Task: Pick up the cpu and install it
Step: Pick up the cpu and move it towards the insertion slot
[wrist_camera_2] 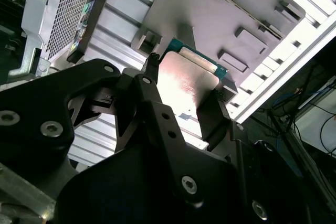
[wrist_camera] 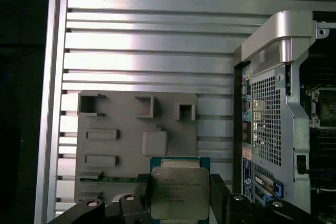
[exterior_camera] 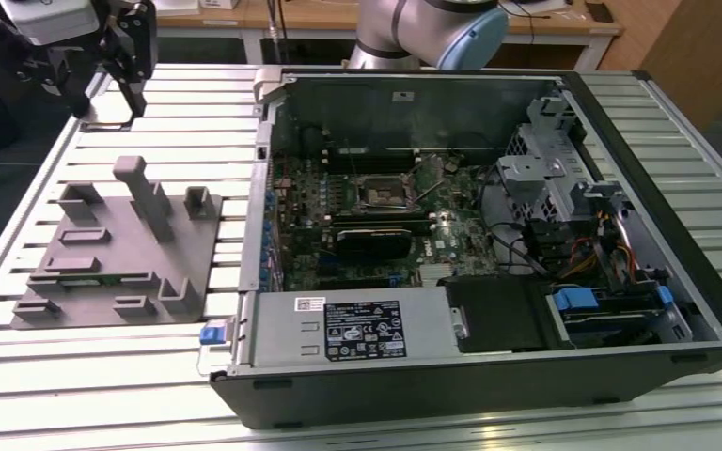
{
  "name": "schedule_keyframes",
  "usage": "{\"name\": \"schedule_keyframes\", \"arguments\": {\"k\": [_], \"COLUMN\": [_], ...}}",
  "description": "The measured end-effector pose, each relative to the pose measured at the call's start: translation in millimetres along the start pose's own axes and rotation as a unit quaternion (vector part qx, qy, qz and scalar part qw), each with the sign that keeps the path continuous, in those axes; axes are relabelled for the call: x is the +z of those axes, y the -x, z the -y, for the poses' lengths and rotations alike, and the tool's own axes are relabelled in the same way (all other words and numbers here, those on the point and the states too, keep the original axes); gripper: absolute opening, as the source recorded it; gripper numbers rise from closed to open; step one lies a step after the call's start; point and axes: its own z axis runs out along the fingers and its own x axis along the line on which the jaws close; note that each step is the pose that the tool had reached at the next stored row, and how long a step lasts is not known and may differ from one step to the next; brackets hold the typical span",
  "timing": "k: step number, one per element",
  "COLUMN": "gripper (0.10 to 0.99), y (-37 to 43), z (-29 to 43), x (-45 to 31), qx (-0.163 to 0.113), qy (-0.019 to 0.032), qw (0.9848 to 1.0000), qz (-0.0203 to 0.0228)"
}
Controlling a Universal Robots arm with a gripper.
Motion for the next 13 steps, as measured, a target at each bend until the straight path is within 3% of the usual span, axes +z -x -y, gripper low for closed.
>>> {"name": "schedule_keyframes", "arguments": {"k": [13], "gripper": [0.545], "y": [7.4], "z": [0.1], "x": [0.0], "qx": [0.000], "qy": [0.0000], "qw": [1.0000], "qz": [-0.0001]}}
